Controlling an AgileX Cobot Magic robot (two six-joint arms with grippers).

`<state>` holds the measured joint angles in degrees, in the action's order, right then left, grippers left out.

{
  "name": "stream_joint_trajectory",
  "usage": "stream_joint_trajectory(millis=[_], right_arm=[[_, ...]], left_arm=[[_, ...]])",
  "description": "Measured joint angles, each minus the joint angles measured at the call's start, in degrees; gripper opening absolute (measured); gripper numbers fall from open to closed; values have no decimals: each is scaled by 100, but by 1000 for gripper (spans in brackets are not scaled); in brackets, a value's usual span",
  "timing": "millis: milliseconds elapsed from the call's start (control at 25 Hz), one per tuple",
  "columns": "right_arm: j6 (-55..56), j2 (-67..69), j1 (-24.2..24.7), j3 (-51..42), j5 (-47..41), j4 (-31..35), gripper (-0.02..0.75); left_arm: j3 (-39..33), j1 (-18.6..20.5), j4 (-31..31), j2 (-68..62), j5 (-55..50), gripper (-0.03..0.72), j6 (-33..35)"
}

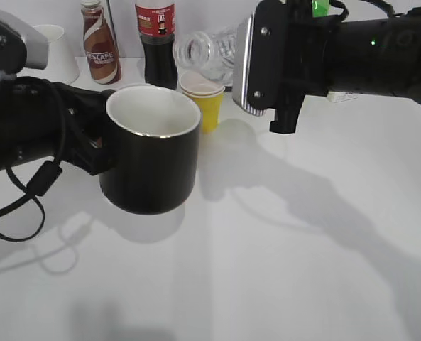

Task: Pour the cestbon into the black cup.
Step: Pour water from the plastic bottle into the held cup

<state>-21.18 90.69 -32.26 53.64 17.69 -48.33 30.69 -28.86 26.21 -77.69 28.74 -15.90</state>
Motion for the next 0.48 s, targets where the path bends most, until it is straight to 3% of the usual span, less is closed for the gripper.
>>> stream_joint_trajectory(millis=[320, 480], right_arm=[[-1021, 0, 0, 0, -56, 34, 457], [-1634, 0, 0, 0, -75, 105, 457]], left_arm=[[0, -505, 25, -1, 60, 33, 0], [0, -557, 31, -1, 79, 33, 0]])
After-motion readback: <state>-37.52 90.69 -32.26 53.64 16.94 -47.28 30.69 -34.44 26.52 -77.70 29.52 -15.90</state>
